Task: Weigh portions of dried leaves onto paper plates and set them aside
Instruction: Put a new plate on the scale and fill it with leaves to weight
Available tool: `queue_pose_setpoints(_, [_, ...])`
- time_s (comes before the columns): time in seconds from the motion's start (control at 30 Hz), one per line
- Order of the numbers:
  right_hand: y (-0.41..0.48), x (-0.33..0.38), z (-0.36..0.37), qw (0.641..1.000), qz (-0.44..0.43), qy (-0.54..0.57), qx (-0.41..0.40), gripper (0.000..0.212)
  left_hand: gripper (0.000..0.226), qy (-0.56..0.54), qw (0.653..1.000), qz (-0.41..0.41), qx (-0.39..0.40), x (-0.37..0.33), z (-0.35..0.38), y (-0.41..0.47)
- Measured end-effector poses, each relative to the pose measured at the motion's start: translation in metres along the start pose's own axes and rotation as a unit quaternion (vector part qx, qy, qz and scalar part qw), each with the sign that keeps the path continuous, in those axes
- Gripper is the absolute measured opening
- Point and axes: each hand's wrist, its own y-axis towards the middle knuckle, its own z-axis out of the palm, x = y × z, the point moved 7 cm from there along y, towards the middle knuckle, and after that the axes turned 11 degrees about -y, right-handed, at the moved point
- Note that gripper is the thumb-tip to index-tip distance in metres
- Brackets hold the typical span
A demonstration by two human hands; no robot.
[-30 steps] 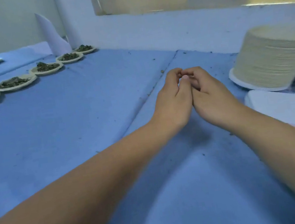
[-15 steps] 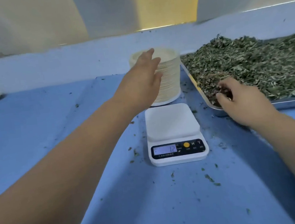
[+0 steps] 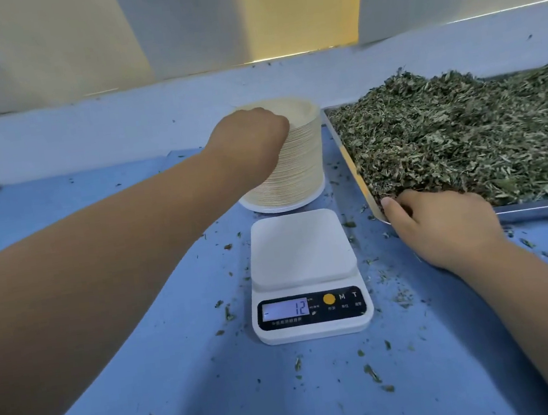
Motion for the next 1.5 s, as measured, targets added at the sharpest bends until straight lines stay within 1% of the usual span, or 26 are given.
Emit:
queue_pose_setpoints(0.07, [0.000, 0.002, 0.000, 1.000, -0.006, 0.001, -0.009, 0.054, 0.022, 0.009, 1.000, 0.021, -0.005, 0.000, 0.000, 0.002])
queue_pose_setpoints(0.17, [0.001, 0.002, 0.001, 1.000, -0.005, 0.005, -0.014, 0.054, 0.032, 0.010, 0.998, 0.058, -0.010, 0.005, -0.001, 0.003])
queue_pose_setpoints(0.23, [0.001, 0.002, 0.001, 1.000, -0.004, 0.002, -0.010, 0.054, 0.034, 0.027, 0.997, 0.078, -0.006, 0.005, 0.000, 0.003])
queue_pose_setpoints(0.4, [0.001, 0.002, -0.001, 1.000, 0.003, 0.003, -0.009, 0.051, 0.031, 0.082, 0.993, 0.086, 0.022, -0.001, 0.003, 0.004])
queue_pose_setpoints(0.5, [0.001, 0.003, -0.002, 1.000, 0.002, 0.007, -0.007, 0.050, 0.049, 0.076, 0.991, 0.108, 0.012, -0.007, 0.002, 0.005])
queue_pose_setpoints(0.57, [0.001, 0.003, -0.002, 1.000, 0.003, 0.006, -0.005, 0.050, 0.056, 0.063, 0.991, 0.119, -0.002, -0.011, -0.001, 0.005])
queue_pose_setpoints(0.67, [0.000, 0.003, -0.003, 1.000, 0.004, 0.004, -0.001, 0.051, 0.054, 0.017, 0.995, 0.085, -0.043, -0.010, -0.010, 0.007])
queue_pose_setpoints(0.77, [0.000, 0.003, -0.002, 1.000, 0.003, 0.008, -0.001, 0.051, 0.039, -0.015, 0.994, 0.042, -0.102, -0.005, -0.020, 0.006])
queue_pose_setpoints(0.83, [0.000, 0.003, -0.001, 1.000, 0.002, 0.013, -0.002, 0.051, 0.030, -0.052, 0.988, -0.013, -0.146, 0.006, -0.029, 0.003])
queue_pose_setpoints(0.93, [0.000, 0.004, -0.003, 1.000, 0.000, 0.018, -0.007, 0.048, 0.023, -0.139, 0.963, -0.116, -0.198, 0.029, -0.033, -0.009])
queue_pose_setpoints(1.0, [0.000, 0.003, -0.003, 1.000, 0.001, 0.018, -0.013, 0.045, 0.020, -0.198, 0.938, -0.157, -0.237, 0.038, -0.028, -0.021])
queue_pose_setpoints(1.07, [-0.001, 0.002, -0.007, 0.998, 0.005, 0.049, -0.034, 0.036, 0.023, -0.249, 0.915, -0.159, -0.275, 0.043, -0.020, -0.034])
queue_pose_setpoints(1.13, [-0.003, 0.000, -0.012, 0.987, 0.017, 0.151, -0.058, 0.019, 0.025, -0.298, 0.889, -0.141, -0.318, 0.044, -0.014, -0.048])
queue_pose_setpoints(1.17, [-0.004, 0.000, -0.014, 0.975, 0.025, 0.210, -0.069, 0.016, 0.025, -0.324, 0.872, -0.134, -0.342, 0.044, -0.011, -0.057])
queue_pose_setpoints(1.2, [-0.005, 0.001, -0.016, 0.962, 0.031, 0.260, -0.080, 0.021, 0.025, -0.350, 0.853, -0.131, -0.363, 0.044, -0.008, -0.065])
queue_pose_setpoints(1.27, [-0.007, 0.005, -0.020, 0.941, 0.028, 0.320, -0.103, 0.034, 0.025, -0.391, 0.822, -0.127, -0.395, 0.040, -0.001, -0.084])
queue_pose_setpoints(1.37, [-0.011, 0.011, -0.027, 0.926, 0.010, 0.353, -0.134, 0.054, 0.023, -0.443, 0.784, -0.127, -0.417, 0.032, 0.014, -0.111])
queue_pose_setpoints(1.43, [-0.013, 0.016, -0.028, 0.924, -0.008, 0.360, -0.128, 0.060, 0.023, -0.474, 0.768, -0.128, -0.412, 0.025, 0.025, -0.124])
queue_pose_setpoints(1.5, [-0.015, 0.024, -0.029, 0.927, -0.040, 0.357, -0.111, 0.053, 0.025, -0.483, 0.770, -0.135, -0.395, 0.020, 0.036, -0.133])
